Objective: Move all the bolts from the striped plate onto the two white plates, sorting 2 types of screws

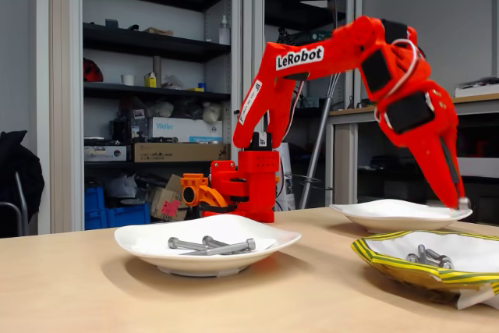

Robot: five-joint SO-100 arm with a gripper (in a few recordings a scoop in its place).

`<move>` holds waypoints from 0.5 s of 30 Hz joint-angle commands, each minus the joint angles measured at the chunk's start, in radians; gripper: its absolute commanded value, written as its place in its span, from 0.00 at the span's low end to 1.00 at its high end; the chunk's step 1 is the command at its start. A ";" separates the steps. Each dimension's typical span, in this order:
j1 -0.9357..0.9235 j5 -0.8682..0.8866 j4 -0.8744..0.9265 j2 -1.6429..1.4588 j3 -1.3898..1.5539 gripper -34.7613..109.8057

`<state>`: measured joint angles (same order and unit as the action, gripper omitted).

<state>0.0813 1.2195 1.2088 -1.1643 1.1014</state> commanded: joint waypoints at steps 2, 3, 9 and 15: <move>0.127 0.114 0.029 -0.259 0.212 0.24; 0.167 0.156 0.029 -0.310 0.276 0.24; 0.433 0.451 -0.051 -0.560 0.647 0.24; 0.629 0.715 -0.172 -0.730 0.928 0.24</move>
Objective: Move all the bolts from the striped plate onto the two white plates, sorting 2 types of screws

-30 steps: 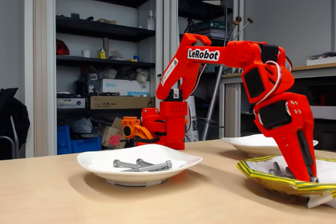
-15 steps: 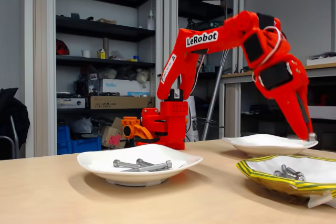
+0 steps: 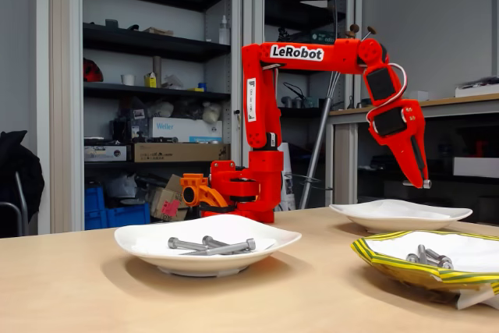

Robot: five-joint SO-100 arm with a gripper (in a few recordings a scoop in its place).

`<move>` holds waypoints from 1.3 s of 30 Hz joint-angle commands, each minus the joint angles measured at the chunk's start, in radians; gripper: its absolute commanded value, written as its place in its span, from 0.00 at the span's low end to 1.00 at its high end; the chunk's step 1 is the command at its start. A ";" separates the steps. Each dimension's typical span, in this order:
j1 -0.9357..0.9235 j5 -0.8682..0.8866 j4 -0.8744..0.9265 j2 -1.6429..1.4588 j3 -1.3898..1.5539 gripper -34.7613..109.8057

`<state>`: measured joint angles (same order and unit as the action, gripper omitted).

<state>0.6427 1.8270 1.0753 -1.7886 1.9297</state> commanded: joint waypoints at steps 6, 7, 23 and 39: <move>0.101 0.169 -0.103 -0.195 0.230 0.37; 0.092 0.153 -0.107 -0.195 0.229 0.37; -0.414 -0.443 -0.118 0.499 -0.615 0.36; -0.560 -0.446 -0.041 0.706 -0.758 0.34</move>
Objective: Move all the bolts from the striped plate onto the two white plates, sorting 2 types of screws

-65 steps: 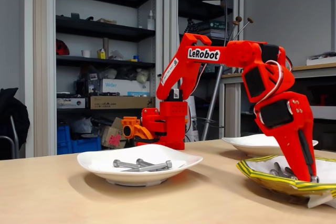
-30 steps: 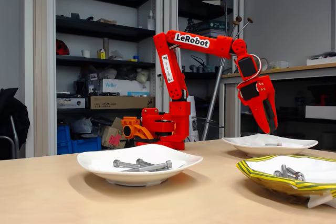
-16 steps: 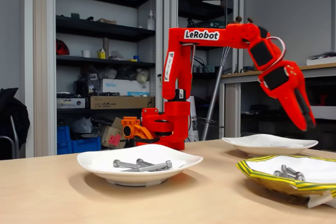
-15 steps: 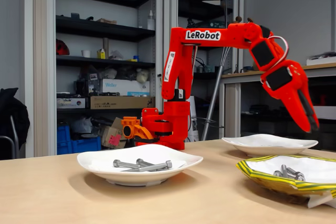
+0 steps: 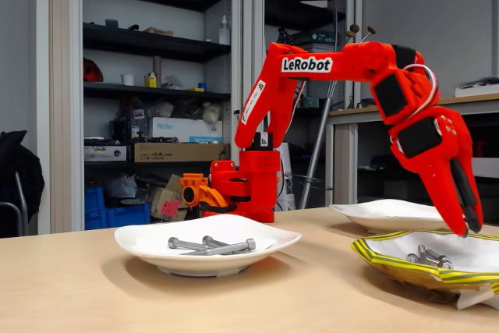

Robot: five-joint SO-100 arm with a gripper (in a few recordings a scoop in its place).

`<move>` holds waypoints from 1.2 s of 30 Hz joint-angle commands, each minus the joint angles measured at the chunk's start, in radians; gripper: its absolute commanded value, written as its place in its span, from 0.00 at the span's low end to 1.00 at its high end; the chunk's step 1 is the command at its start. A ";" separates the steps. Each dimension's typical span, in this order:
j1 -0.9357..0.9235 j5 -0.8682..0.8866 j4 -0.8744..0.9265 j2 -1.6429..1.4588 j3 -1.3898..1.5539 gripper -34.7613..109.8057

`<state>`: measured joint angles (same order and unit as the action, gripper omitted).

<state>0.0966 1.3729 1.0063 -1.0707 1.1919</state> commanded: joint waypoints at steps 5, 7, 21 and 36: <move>-0.051 -0.015 0.031 0.005 -0.020 0.34; -0.060 -0.020 0.028 0.018 -0.026 0.33; -0.078 0.002 0.043 0.130 -0.147 0.30; -0.074 -0.026 0.094 0.137 -0.173 0.24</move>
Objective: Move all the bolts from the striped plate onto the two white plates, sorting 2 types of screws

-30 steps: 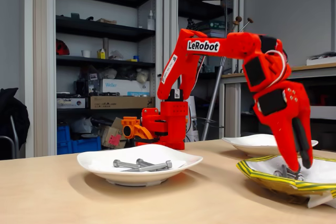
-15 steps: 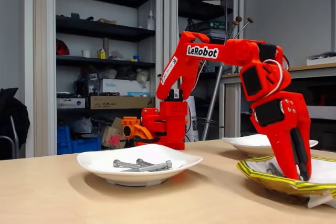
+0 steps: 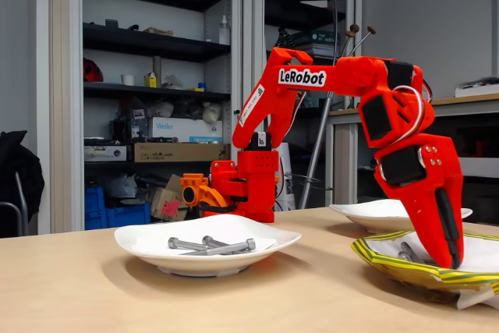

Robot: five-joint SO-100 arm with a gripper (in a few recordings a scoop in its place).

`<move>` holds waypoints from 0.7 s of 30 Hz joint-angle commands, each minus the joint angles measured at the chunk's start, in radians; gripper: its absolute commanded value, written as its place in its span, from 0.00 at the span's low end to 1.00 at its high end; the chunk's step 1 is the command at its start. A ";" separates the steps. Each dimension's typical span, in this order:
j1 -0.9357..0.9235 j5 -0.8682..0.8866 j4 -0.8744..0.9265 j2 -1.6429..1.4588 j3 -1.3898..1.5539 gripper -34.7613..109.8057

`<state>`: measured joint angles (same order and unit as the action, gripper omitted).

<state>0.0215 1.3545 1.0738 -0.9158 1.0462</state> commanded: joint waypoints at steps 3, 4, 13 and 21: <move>0.005 -0.002 0.028 -0.012 -0.028 0.25; 0.005 -0.008 0.028 -0.009 -0.028 0.26; 0.006 -0.084 0.040 0.043 -0.028 0.29; 0.000 -0.169 0.086 0.046 -0.026 0.28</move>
<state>0.0215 1.2042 1.1213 -0.8544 1.0063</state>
